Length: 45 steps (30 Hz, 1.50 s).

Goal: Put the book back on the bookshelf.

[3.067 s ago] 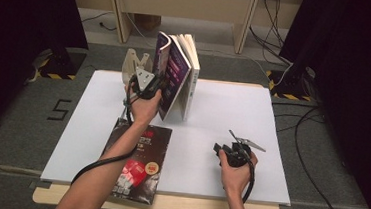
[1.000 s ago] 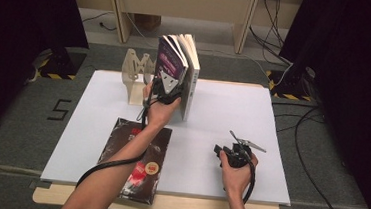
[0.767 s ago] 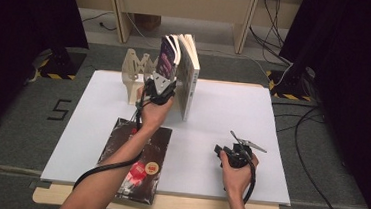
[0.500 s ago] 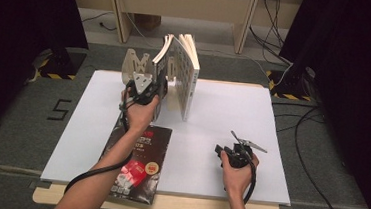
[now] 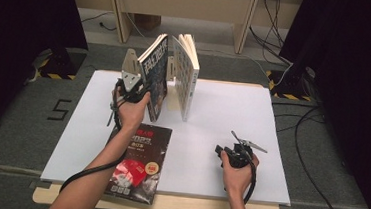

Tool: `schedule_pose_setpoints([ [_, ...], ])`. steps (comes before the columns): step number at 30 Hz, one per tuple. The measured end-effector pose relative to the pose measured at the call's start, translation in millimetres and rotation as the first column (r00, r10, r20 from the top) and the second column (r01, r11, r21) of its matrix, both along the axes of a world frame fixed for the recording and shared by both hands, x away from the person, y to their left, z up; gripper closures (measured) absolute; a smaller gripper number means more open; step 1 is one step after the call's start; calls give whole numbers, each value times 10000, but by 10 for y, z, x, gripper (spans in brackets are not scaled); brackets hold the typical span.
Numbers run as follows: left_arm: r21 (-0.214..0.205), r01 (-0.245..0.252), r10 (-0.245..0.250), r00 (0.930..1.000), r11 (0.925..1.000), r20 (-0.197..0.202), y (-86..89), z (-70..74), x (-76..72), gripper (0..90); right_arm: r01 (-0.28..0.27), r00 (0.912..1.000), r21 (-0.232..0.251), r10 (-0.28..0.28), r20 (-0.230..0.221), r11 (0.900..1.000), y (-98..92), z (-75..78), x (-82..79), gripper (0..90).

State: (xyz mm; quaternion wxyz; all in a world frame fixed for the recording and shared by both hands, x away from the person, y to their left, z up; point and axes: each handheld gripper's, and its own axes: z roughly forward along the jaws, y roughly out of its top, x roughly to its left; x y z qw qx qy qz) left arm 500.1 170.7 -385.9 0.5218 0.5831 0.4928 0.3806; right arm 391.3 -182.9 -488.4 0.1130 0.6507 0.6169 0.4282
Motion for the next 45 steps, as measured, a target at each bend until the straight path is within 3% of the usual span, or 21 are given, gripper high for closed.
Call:
schedule_pose_setpoints([
  [7,24,-312,313,9967,9995,-747,-60,81,267,605,75,10000,93,-75,-3,9999,-14,2,0,590],
  [9,-421,-399,346,9920,9983,-1211,-44,54,346,598,-11,10000,-4,11,83,10000,-30,-1,2,590],
  [11,-675,-388,291,9900,9970,-1382,-22,39,390,618,20,10000,68,-21,38,10000,-35,1,-1,589],
  [14,-1319,-133,-96,9852,9912,-1714,30,43,414,737,82,10000,85,-82,20,9999,-52,-5,3,589],
  [15,-1314,-101,-136,9840,9913,-1779,42,65,406,752,93,10000,102,-93,3,9999,-54,-6,3,589],
  [18,-422,57,-110,9919,9991,-1267,53,123,321,759,96,9999,141,-95,-31,9999,-45,-2,1,588],
  [20,-185,161,-179,9944,9997,-1037,63,151,254,761,42,10000,61,-43,59,10000,-54,-4,4,588],
  [25,-486,-435,415,9983,9979,-412,75,227,139,762,91,10000,178,-91,-4,9998,-35,10,0,588],
  [28,-70,-748,747,9971,9972,-119,-3,237,143,762,38,9999,-22,-37,117,10000,-49,15,-5,588],
  [30,162,-747,745,9972,9971,93,-63,234,172,761,116,9999,86,-116,4,9999,-45,21,-7,588],
  [33,188,-597,594,9981,9980,164,-141,211,256,762,72,9999,98,-73,76,9999,-61,9,2,589],
  [37,738,-627,615,9979,9953,186,-301,122,360,761,77,9998,34,-77,155,10000,-74,4,8,589],
  [41,1109,-627,570,9969,9918,538,-372,12,379,759,182,9998,180,-183,67,9997,-90,15,-2,590],
  [45,1021,-600,531,9962,9930,686,-376,-33,370,755,153,9998,163,-154,90,9998,-106,9,10,590],
])
